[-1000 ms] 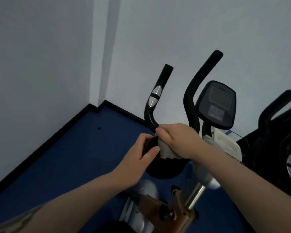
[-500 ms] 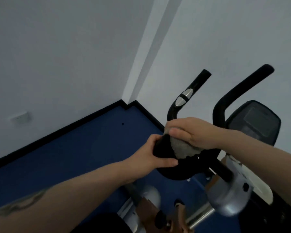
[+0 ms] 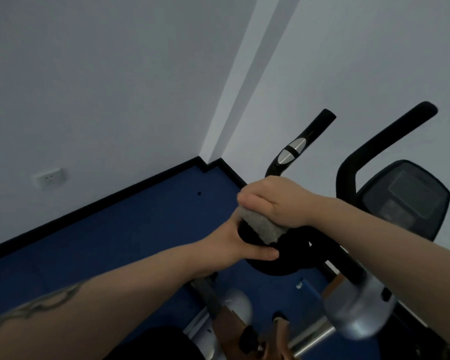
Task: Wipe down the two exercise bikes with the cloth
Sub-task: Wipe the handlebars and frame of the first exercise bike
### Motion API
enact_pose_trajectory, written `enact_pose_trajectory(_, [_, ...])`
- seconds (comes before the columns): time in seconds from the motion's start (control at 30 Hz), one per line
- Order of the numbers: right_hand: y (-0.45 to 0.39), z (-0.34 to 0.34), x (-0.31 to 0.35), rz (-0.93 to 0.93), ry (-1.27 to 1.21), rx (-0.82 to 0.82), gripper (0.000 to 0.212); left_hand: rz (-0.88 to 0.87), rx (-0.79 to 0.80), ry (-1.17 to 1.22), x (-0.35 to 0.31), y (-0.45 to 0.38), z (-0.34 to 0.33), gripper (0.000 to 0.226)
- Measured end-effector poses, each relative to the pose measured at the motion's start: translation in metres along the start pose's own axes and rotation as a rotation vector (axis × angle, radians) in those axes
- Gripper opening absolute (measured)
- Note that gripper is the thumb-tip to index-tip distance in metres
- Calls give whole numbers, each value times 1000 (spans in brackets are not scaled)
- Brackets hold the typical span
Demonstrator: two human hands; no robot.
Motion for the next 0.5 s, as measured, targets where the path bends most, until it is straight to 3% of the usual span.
enact_pose_trajectory(0.27, [9, 7, -10, 3, -16, -19, 30, -33, 78, -63, -1, 2, -4, 77])
enact_pose_trajectory(0.43, [3, 1, 3, 50, 26, -48, 56, -64, 122, -163, -11, 2, -6, 66])
enact_pose_trajectory(0.5, [8, 4, -3, 67, -24, 5, 53, -83, 95, -170, -13, 0, -2, 64])
Point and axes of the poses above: each hand's wrist, its own y-axis away from the middle knuckle, its own z-axis out of the back of the hand, x = y × z, the point moved 10 cm from there along -y, towards the middle knuckle, and after that the axes turned 15 degrees about -z, right-handed, at the moved point
